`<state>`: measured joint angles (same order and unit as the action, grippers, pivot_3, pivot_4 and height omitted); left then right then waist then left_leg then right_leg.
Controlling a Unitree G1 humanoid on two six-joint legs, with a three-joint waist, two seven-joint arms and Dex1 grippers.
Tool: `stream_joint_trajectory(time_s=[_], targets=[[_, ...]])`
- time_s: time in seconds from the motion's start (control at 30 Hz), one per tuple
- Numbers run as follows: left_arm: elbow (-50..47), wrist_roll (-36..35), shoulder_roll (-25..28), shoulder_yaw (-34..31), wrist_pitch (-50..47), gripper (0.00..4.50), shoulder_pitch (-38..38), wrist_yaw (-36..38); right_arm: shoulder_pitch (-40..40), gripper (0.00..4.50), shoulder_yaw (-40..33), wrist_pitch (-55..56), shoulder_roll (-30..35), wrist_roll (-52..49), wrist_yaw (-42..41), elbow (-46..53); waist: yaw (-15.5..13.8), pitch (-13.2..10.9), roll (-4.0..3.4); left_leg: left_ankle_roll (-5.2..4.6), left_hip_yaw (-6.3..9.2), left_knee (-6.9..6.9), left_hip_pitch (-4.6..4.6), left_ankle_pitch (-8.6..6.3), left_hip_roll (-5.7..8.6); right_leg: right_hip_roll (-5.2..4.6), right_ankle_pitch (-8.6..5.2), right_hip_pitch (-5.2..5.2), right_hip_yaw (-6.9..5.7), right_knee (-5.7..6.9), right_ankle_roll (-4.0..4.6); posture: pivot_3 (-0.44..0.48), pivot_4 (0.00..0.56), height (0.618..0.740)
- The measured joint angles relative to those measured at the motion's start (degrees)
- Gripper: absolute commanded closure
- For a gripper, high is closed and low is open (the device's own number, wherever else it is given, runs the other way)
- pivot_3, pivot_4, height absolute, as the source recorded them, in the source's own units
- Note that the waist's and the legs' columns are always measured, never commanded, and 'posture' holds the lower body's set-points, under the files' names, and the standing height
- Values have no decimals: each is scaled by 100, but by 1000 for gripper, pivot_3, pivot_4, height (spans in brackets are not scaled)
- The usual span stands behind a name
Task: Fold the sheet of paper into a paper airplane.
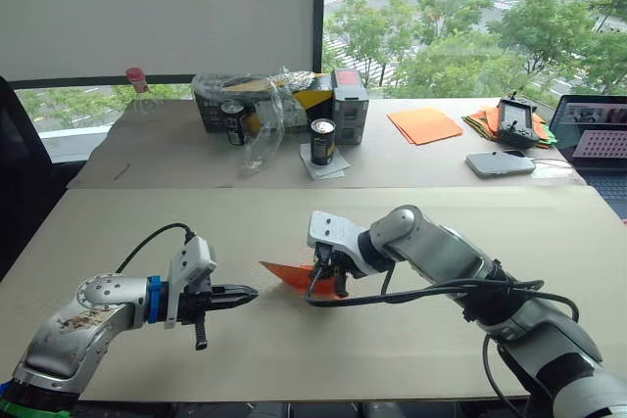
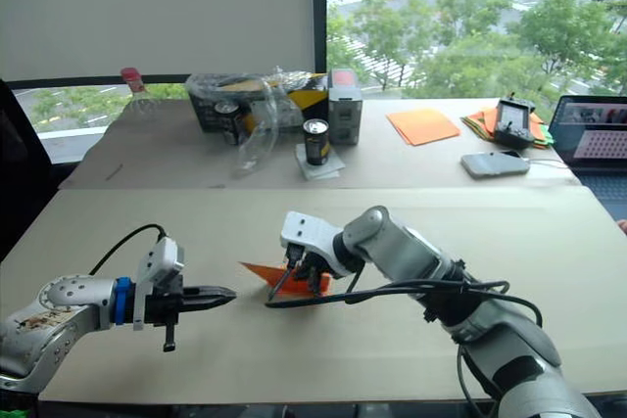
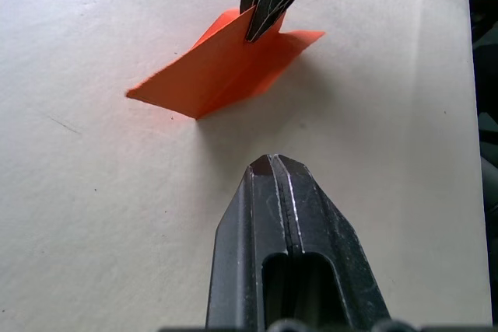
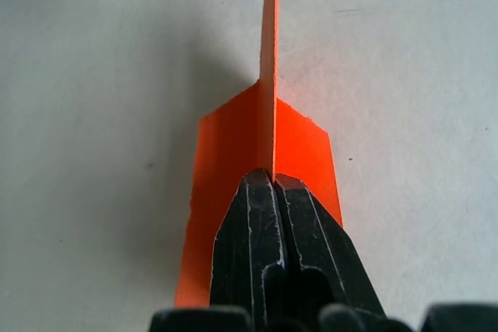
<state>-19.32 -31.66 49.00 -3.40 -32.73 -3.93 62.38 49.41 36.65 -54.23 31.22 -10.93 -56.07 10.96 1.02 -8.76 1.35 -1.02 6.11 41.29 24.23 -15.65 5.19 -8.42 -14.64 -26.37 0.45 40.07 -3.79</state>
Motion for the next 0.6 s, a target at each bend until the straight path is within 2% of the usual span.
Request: stream_joint_trajectory(time_s=[0.2,0.33,0.37,0.47,0.6], targets=[[163,9,-74,154,4,4500,-237,83,-149,4472,-807,-299,250,-178,156,-22,-20,0,0,0,1,11,5,0,2,0,0,0,-1,4,0,0,150,670],[293,48,-141,264,19,4500,-339,132,62,4472,-1674,-571,739,-89,508,-873,-34,0,0,-5,0,23,6,-3,8,-1,0,5,0,5,0,0,150,670],[328,65,-150,286,20,4500,-355,137,137,4472,-1765,-572,848,-16,603,-1173,-29,0,0,-5,-1,22,7,-3,8,-1,0,4,0,4,0,0,150,670],[439,99,-274,448,34,4500,-550,186,716,4472,-1962,-382,1130,415,1114,-2983,-28,-1,0,-5,-8,27,11,-3,8,-2,0,0,2,8,0,0,150,670],[519,133,-378,590,40,4500,-682,227,1557,4472,-2408,573,1223,846,1791,-5331,12,-3,-2,-2,-20,23,19,-1,6,-1,0,-13,12,11,0,0,150,670]])
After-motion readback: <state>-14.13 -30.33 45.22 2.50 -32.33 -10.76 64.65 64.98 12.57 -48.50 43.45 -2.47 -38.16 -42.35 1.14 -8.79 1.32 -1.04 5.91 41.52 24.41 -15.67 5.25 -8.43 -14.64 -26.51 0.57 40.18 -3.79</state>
